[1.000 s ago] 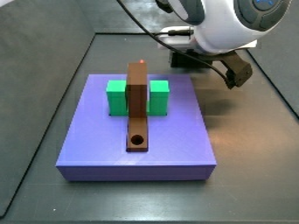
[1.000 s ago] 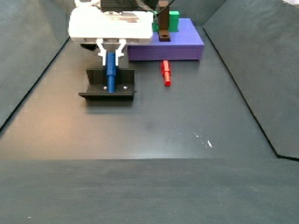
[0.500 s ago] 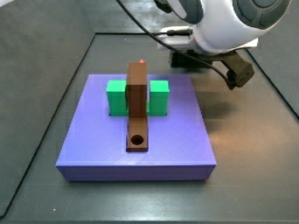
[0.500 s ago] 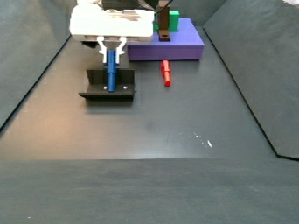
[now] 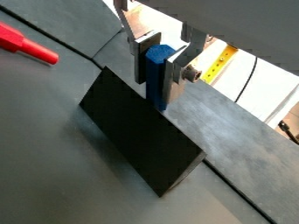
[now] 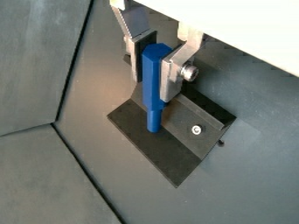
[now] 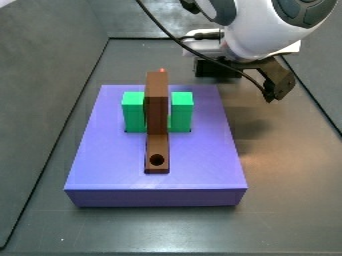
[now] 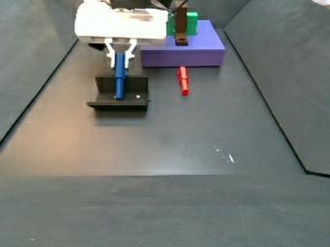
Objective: Pick up the blue object. Move up. Place the blue object on the fixture. Regrasp the blue object. Move to above the board. Insert the blue object.
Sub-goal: Move to above the board.
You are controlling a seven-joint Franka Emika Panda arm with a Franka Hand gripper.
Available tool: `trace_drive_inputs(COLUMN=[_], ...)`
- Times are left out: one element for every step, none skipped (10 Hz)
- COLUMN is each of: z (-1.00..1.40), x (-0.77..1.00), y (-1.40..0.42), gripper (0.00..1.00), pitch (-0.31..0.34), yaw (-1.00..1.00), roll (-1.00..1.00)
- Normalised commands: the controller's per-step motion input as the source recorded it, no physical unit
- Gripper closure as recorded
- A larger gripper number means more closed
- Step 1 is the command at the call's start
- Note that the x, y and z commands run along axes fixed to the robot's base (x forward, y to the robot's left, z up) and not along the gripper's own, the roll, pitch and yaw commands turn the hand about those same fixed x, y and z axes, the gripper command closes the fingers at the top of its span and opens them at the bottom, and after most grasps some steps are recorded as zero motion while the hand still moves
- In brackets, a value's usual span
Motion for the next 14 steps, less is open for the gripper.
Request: trace_drive_inputs(z=[1.4,1.4,1.4,1.4,1.4,1.4,1.4,0.98,0.35,0.28,0.29,0.31,0.28,0.29], x=[0.0,0.0,-0.03,-0.03,-0.01,-0.01,-0.02,-0.01,0.01,-1.04,-1.04,-1.15,-1.17,-1.14], y=[0.0,-0.01,0.0,0.02,-0.01,-0.01,-0.01,-0.01,-0.01,-1.4,-1.4,-1.4,-1.4,-1.4], gripper=[1.0,1.0,1.0,1.0,1.0,1.0,1.0,1.0,1.0,1.0,1.0,1.0,1.0,1.0], pitch=[0.0,-0.027,-0.052,-0.067,-0.035,-0.022,-0.007,-0.004,0.04,0.103,0.101,0.087,0.092,0.101], yaw=[0.0,0.07,0.05,0.04,0.0,-0.02,-0.03,-0.03,-0.02,-0.09,-0.09,-0.08,-0.07,-0.06], roll=[0.0,-0.06,-0.11,-0.09,-0.02,-0.01,-0.01,0.0,0.0,-1.0,-1.0,-1.0,-1.0,-1.0])
